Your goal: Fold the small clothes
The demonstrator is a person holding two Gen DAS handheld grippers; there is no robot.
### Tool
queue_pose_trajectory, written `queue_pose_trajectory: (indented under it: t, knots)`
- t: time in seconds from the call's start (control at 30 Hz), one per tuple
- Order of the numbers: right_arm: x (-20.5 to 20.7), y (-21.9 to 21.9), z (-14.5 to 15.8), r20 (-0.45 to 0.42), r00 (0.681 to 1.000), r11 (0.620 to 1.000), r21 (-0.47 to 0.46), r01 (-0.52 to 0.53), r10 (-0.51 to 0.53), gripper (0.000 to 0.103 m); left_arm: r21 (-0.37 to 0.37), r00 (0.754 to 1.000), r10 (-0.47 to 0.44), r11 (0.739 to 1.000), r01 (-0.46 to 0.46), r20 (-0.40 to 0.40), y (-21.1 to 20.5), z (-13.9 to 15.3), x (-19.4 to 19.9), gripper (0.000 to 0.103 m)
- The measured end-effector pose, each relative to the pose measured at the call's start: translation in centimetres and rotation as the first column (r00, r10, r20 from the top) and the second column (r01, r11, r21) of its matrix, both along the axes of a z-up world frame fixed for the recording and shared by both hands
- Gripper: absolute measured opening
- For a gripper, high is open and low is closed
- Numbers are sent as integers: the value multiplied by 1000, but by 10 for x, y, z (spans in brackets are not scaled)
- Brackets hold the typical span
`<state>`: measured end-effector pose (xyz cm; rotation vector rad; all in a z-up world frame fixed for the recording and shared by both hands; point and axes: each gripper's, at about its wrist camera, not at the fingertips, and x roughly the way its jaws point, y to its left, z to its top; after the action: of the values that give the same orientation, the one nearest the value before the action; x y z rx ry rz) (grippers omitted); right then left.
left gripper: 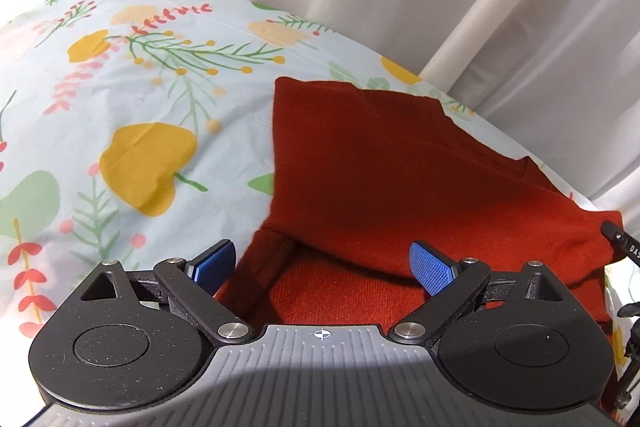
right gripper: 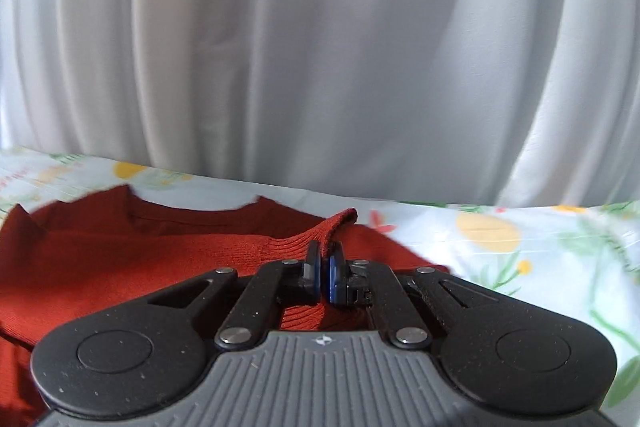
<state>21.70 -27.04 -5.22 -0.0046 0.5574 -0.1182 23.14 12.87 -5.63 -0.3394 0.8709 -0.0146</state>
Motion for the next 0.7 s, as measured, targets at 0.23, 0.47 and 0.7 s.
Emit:
queue_pose_trajectory:
  t: [0.23,0.47,0.7]
  knots:
    - [9,-12,-14,-20,1000,998,-58,3,-4,3,0,1000,15,1000,-15,-27,1,-5,7,97]
    - [7,-29,-19,-50,982,983,-17,182,-182,8,80,989,29,996,-41,144,-15,33,-6,97]
    - [6,-22,-31,-119,990,903,429,-19,77,12,165,969,-200,970,176,142,-72,14,44,99]
